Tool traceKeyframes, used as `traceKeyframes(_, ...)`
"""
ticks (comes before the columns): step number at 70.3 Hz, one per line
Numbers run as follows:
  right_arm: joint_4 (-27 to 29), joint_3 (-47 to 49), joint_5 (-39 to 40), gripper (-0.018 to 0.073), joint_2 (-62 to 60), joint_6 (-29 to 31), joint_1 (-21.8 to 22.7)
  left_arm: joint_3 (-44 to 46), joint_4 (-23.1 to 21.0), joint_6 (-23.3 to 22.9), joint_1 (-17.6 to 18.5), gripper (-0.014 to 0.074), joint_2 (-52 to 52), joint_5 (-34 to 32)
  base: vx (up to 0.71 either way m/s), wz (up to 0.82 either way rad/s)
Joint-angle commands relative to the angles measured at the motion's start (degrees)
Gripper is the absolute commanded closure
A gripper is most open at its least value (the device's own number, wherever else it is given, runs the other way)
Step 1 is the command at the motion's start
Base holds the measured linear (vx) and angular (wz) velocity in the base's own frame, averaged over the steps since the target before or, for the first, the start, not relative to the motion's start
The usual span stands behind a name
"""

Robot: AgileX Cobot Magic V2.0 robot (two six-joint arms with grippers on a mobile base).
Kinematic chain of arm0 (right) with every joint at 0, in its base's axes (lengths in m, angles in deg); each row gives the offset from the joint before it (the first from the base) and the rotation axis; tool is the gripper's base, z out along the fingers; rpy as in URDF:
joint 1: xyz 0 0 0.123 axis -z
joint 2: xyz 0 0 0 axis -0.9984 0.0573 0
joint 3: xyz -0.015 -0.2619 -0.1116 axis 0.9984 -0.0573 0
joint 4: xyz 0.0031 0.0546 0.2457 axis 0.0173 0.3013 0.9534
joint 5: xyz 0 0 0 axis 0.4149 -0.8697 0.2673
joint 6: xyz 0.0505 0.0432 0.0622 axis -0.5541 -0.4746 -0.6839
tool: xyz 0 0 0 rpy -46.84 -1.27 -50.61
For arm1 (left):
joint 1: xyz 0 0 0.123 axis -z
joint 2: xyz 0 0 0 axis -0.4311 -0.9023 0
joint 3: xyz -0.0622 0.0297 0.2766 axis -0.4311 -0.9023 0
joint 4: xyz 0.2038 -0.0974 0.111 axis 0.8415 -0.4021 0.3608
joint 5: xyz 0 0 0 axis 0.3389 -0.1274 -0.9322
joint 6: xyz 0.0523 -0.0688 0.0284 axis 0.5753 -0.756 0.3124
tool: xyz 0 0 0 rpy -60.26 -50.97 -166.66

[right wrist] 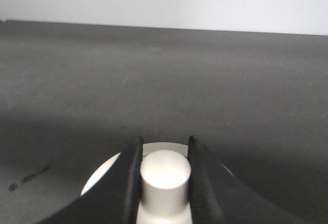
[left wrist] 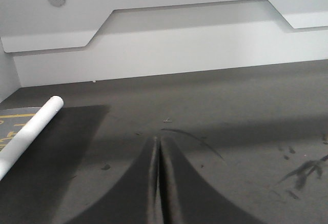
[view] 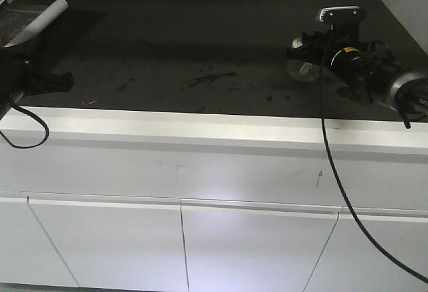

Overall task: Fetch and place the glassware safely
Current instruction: 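Lower the open right gripper and close it on the jar lid, then lift the jar with the right gripper and pull it toward the robot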

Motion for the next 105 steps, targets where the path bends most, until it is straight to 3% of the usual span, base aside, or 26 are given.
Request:
traceKeyframes(1, -1.4, 1.3, 1.7, 0.0563, -7.6, -0.2, -0.3, 1.3, -0.6, -0.2, -0.2, 0.0603, 2.1, -4.2, 0.0, 0.0)
traceKeyframes(30, -3.6, -17.5, -1.1, 0.0563, -26.8, -0.6, -4.4, 1.3, -0.6, -0.6, -0.2, 0.0603, 2.5, -5.0, 0.0, 0.0)
traceKeyframes(53, -3.5, -35.9, -1.1, 0.0563, -46.6, -0.9, -4.6, 1.3, -0.1, -0.8, 0.2, 0.0603, 8.9, 1.9, 0.0, 0.0)
traceKeyframes(65, -3.5, -46.5, 2.8, 0.0563, -56.3, -1.0, -4.6, 1.1, 5.9, -1.0, 2.3, 0.0603, 13.0, 7.7, 0.0, 0.0)
traceKeyframes(89, -3.8, -64.9, 9.1, 0.0563, -69.3, -3.8, -4.6, -12.2, 16.6, -12.6, 5.6, 0.0603, 22.5, 0.1, 0.0, 0.0)
traceKeyframes(98, -9.4, -67.9, 12.4, 0.0563, -70.6, -6.7, -5.0, -16.5, 19.7, -16.0, 5.6, 0.0603, 25.6, 0.1, 0.0, 0.0)
traceKeyframes(105, -14.6, -67.9, 12.0, 0.0563, -70.7, -9.6, -7.7, -19.2, 22.6, -18.7, 5.6, 0.0603, 27.9, 0.1, 0.0, 0.0)
